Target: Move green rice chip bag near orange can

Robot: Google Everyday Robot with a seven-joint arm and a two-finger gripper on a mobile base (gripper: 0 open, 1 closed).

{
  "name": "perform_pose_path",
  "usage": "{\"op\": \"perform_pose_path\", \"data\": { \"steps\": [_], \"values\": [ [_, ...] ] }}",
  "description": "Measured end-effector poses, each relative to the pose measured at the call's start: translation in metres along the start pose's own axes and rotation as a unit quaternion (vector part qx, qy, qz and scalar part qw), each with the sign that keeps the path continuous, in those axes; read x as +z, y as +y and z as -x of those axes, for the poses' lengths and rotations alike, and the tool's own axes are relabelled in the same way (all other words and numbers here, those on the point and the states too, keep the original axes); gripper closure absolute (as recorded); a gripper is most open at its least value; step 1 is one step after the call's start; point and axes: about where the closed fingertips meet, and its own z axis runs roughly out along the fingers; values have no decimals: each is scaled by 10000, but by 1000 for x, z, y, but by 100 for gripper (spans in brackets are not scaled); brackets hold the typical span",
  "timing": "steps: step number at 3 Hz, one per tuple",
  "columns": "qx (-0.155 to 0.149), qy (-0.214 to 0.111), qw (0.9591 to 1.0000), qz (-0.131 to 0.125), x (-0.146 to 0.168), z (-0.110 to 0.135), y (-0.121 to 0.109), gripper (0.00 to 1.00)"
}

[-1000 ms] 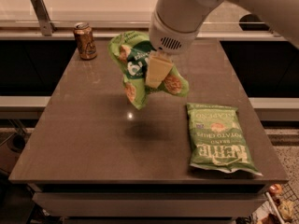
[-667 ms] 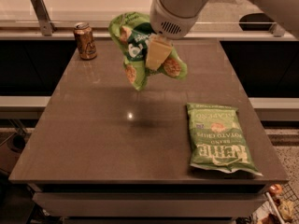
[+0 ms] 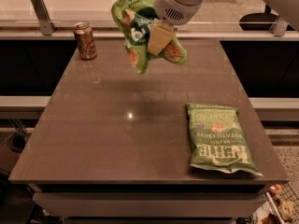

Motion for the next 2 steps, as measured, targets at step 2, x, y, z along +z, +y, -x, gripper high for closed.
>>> {"op": "perform_pose_path", "data": {
  "steps": [2],
  "values": [
    [-223, 668, 9974, 146, 45, 8, -23, 100]
  ]
}}
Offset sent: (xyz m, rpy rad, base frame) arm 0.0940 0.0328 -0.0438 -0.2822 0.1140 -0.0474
